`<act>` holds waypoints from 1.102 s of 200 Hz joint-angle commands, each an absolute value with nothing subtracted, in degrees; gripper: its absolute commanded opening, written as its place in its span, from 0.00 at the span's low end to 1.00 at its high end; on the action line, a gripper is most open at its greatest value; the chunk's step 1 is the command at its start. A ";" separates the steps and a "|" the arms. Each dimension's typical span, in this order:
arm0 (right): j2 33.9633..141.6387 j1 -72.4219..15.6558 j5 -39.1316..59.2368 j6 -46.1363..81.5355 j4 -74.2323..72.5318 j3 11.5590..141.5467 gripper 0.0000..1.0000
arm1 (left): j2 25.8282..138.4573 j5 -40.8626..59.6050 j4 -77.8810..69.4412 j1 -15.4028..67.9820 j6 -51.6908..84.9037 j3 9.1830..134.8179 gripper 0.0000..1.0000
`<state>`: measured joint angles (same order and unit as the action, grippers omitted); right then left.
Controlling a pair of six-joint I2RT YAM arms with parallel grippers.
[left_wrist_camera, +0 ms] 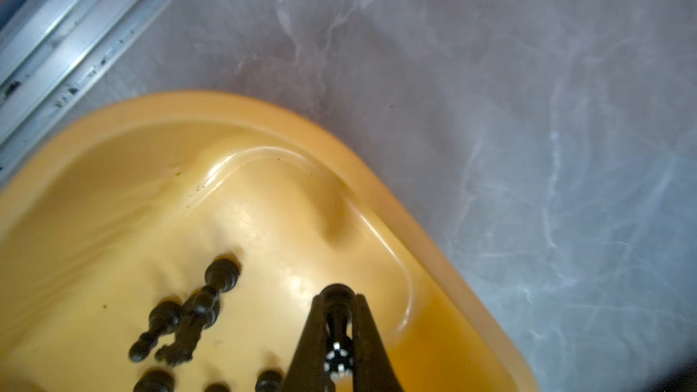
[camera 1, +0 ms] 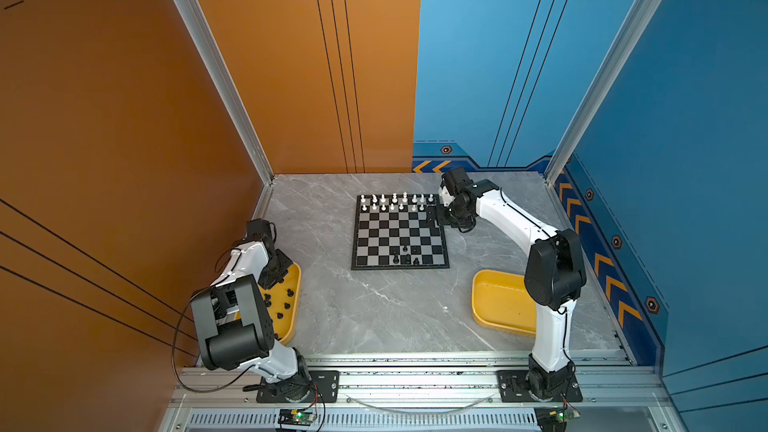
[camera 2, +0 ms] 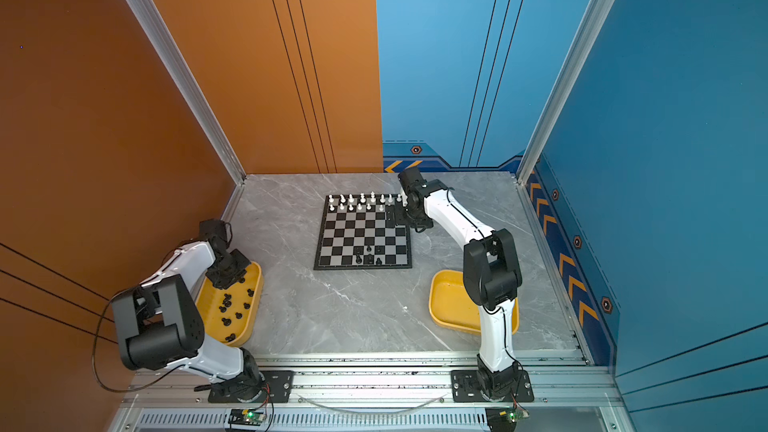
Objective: Set up the chess pieces on the board
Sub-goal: 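Close the left gripper around the black rook, then lift the black rook and carry it to the board corner nearest the robot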
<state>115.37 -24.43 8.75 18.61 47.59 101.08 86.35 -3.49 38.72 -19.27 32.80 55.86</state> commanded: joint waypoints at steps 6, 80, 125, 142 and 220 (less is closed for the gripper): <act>113.03 -24.96 7.38 17.05 50.43 104.22 1.00 | 81.95 -1.98 45.53 -17.13 31.38 61.37 0.02; 110.26 -25.05 6.11 16.05 51.74 102.00 1.00 | 85.76 -5.37 48.40 6.15 37.76 71.39 0.02; 106.85 -24.96 4.56 15.91 52.18 98.32 1.00 | 96.16 -5.02 44.23 15.56 38.50 75.82 0.01; 105.53 -24.88 3.88 15.89 52.36 97.26 1.00 | 98.59 -4.63 42.68 17.39 38.66 76.21 0.01; 101.87 -24.17 1.96 16.11 52.48 93.61 1.00 | 104.41 -3.11 39.44 23.26 39.25 76.75 0.01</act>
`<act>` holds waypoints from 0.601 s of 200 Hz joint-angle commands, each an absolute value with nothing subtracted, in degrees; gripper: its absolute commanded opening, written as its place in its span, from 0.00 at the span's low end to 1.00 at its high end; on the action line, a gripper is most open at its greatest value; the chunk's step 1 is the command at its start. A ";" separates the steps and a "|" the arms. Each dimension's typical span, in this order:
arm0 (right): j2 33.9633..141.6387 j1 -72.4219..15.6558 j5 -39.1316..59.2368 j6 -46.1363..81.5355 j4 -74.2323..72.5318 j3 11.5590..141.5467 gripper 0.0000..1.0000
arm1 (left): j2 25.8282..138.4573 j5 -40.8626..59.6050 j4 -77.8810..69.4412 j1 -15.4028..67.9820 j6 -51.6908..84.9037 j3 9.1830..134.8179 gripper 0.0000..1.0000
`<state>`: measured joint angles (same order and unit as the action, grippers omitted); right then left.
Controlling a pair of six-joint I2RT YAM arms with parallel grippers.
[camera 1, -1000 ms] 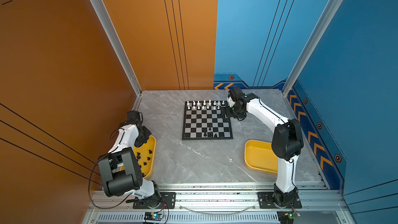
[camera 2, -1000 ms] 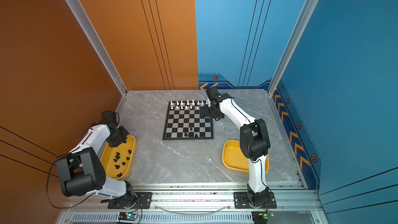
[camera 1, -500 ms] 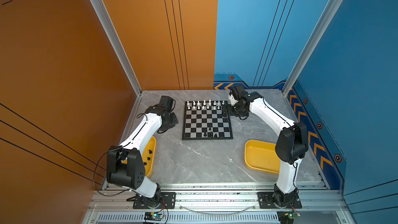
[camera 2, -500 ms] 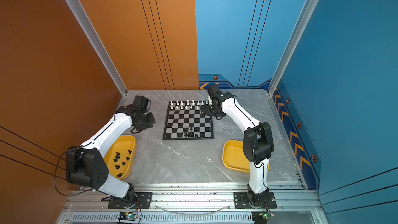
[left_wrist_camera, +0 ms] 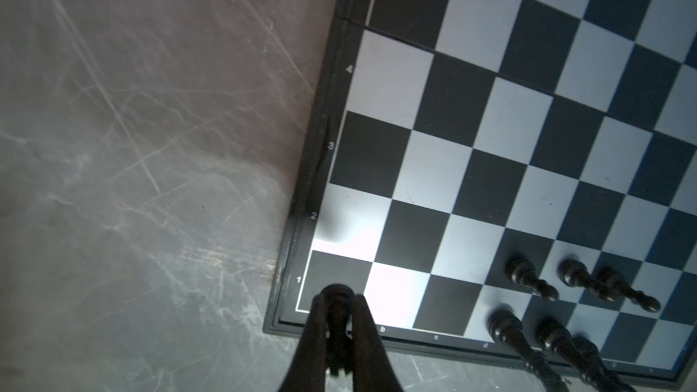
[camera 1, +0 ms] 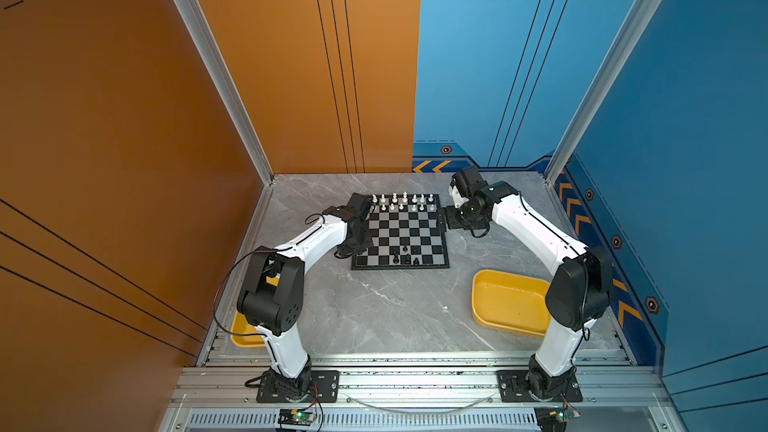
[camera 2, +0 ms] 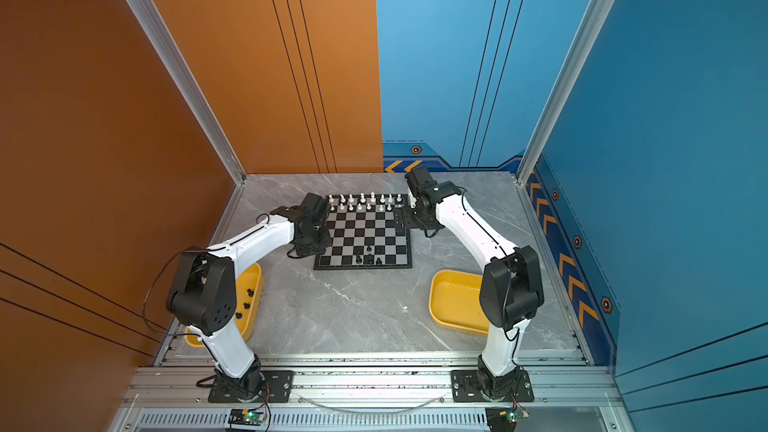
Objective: Set up the chess pieces on the board
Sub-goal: 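Lift the black rook and carry it to the board corner nearest the robot, then lower the black rook onto the corner square of the nearest row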
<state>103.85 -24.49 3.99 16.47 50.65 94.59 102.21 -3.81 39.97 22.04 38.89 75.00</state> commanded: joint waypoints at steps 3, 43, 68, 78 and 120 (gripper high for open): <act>101.82 -24.18 1.89 16.10 52.50 93.60 1.00 | 104.61 -3.07 39.45 23.28 39.25 76.82 0.01; 101.60 -24.08 1.61 16.09 52.64 93.26 1.00 | 104.69 -3.95 39.42 23.71 39.04 75.27 0.01; 101.74 -24.04 1.71 16.24 52.63 93.10 1.00 | 104.09 -4.39 39.53 23.67 39.03 74.03 0.01; 101.82 -24.08 1.84 16.20 52.65 92.99 1.00 | 103.92 -4.40 39.56 23.63 39.08 73.80 0.02; 102.52 -23.99 1.97 16.00 52.60 93.47 1.00 | 102.83 -4.48 39.55 23.69 39.66 72.41 0.01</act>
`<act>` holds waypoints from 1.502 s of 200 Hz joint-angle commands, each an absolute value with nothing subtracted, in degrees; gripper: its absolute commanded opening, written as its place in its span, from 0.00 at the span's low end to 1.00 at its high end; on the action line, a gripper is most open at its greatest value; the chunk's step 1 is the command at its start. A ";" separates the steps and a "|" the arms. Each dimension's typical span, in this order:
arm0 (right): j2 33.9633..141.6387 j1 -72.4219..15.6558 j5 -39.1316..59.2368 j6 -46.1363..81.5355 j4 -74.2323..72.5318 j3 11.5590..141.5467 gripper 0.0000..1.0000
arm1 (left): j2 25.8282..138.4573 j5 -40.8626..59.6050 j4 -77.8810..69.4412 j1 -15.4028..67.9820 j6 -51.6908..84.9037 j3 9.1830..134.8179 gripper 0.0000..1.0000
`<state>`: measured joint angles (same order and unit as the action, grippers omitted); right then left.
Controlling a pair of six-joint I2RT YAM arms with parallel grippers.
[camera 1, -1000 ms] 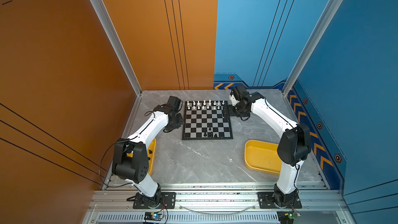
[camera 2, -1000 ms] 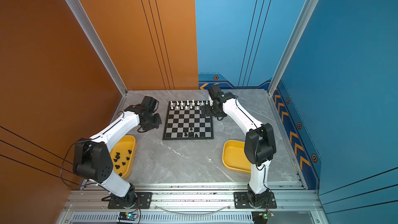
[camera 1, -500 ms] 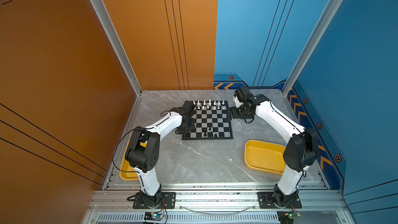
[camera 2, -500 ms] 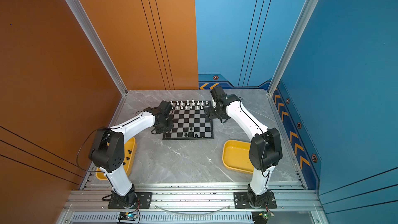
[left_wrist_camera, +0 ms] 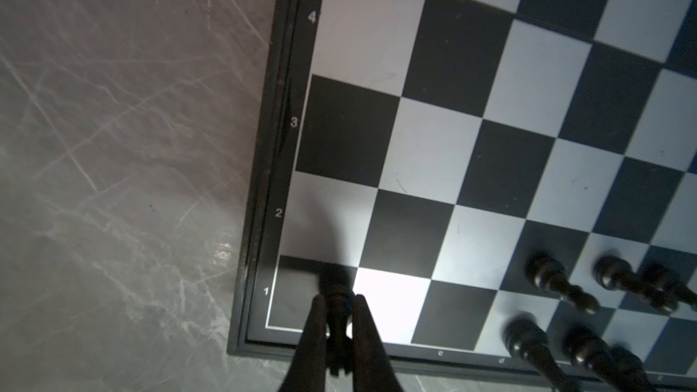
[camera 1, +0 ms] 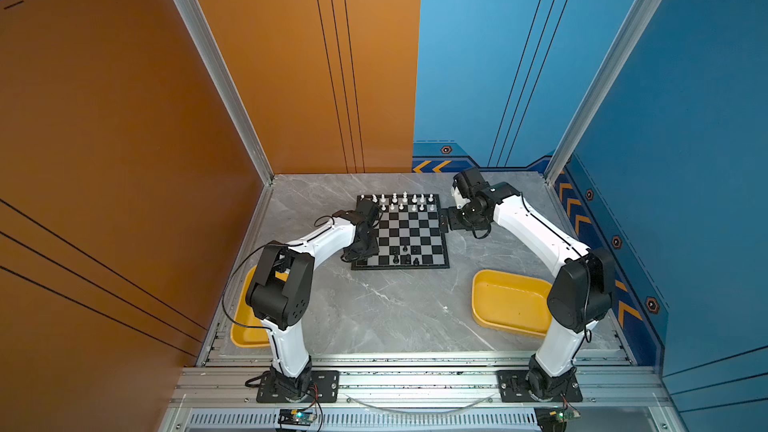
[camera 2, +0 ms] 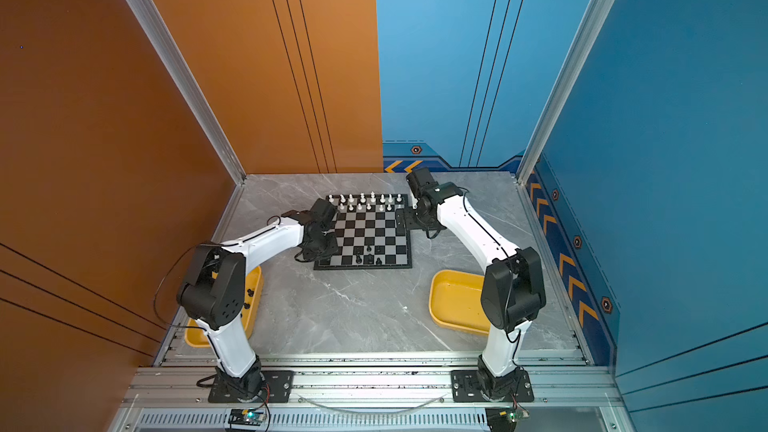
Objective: Set up the chess pieces on the board
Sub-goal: 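Lower the black rook onto the corner square of the nearest row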
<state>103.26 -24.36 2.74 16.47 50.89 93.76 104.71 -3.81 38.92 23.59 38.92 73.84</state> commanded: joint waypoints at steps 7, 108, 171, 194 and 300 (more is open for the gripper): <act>102.63 -23.99 2.04 15.92 52.62 93.64 1.00 | 102.51 -4.55 39.62 23.66 39.64 72.04 0.02; 103.31 -23.99 2.54 15.73 52.72 94.13 1.00 | 101.53 -6.11 40.46 23.46 39.22 71.57 0.28; 103.39 -23.84 2.03 15.53 52.69 94.12 1.00 | 100.58 -5.45 40.35 23.42 38.86 72.64 0.45; 103.43 -23.58 1.94 15.13 52.65 94.13 1.00 | 101.50 -4.59 39.73 23.63 38.89 72.69 0.45; 103.30 -22.81 2.07 14.59 52.92 94.05 1.00 | 102.39 -4.47 38.76 24.13 39.73 72.59 0.37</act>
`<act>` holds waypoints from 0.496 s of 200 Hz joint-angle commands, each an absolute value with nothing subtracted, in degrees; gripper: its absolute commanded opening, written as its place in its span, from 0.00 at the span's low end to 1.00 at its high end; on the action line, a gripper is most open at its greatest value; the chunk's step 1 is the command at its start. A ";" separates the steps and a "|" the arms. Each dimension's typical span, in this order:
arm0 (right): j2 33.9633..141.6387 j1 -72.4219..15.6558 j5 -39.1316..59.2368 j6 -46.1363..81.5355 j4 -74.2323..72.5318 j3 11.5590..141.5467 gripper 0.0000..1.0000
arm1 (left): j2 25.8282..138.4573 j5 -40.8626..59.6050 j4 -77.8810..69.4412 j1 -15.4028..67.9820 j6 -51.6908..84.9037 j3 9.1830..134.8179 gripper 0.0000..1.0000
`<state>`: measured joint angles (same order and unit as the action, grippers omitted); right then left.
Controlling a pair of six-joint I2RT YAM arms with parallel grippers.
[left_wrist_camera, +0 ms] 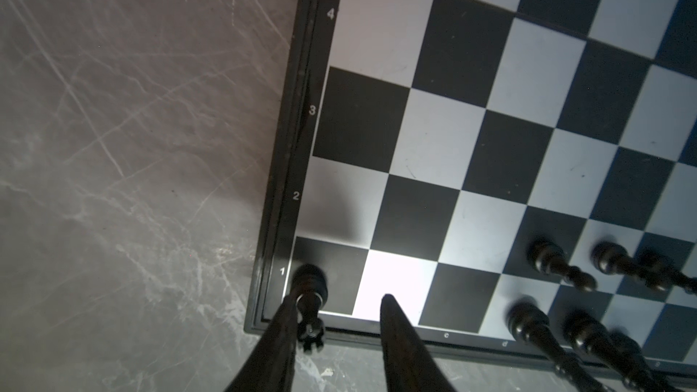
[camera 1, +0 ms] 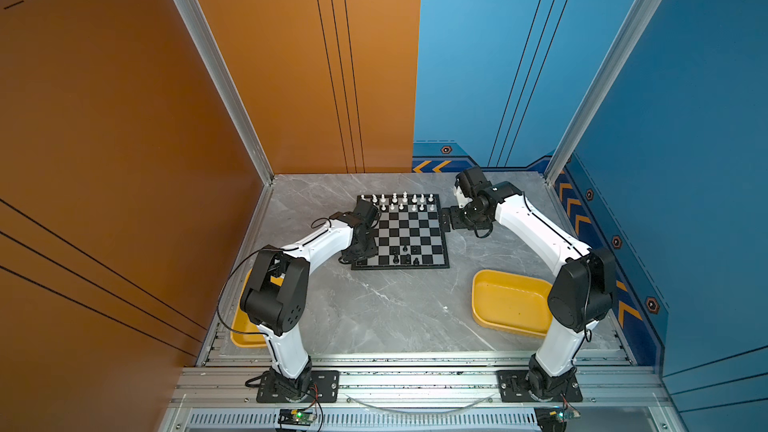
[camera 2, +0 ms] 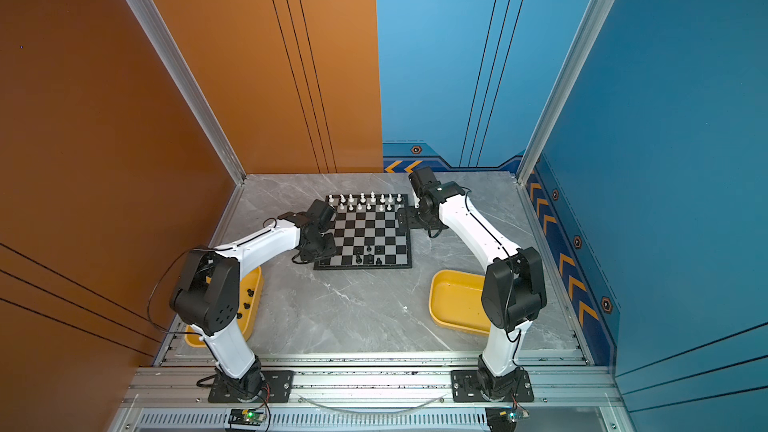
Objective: Set up the chess pieces on the board
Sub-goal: 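Lower the black rook onto the corner square of the nearest row, then open the left gripper and lift it off the placed rook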
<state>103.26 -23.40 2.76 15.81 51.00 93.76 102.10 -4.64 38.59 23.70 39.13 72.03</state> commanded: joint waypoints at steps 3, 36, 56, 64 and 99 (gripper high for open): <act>103.32 -22.77 2.04 14.59 52.92 93.98 1.00 | 102.47 -4.48 38.77 24.10 39.73 72.72 0.37; 103.29 -22.68 2.10 14.57 53.11 94.04 1.00 | 102.79 -4.38 38.74 24.17 39.64 72.98 0.35; 103.23 -22.59 2.02 14.56 53.22 94.00 1.00 | 103.19 -4.33 38.76 24.01 39.61 72.79 0.31; 103.23 -22.59 1.97 14.50 53.26 94.04 1.00 | 103.14 -4.31 38.80 24.08 39.64 72.62 0.30; 103.06 -22.59 1.84 14.42 53.43 94.14 1.00 | 102.22 -4.48 38.48 23.91 39.90 71.30 0.26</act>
<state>103.26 -22.85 2.74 15.18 51.05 93.78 102.13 -4.56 38.33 23.70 39.53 72.03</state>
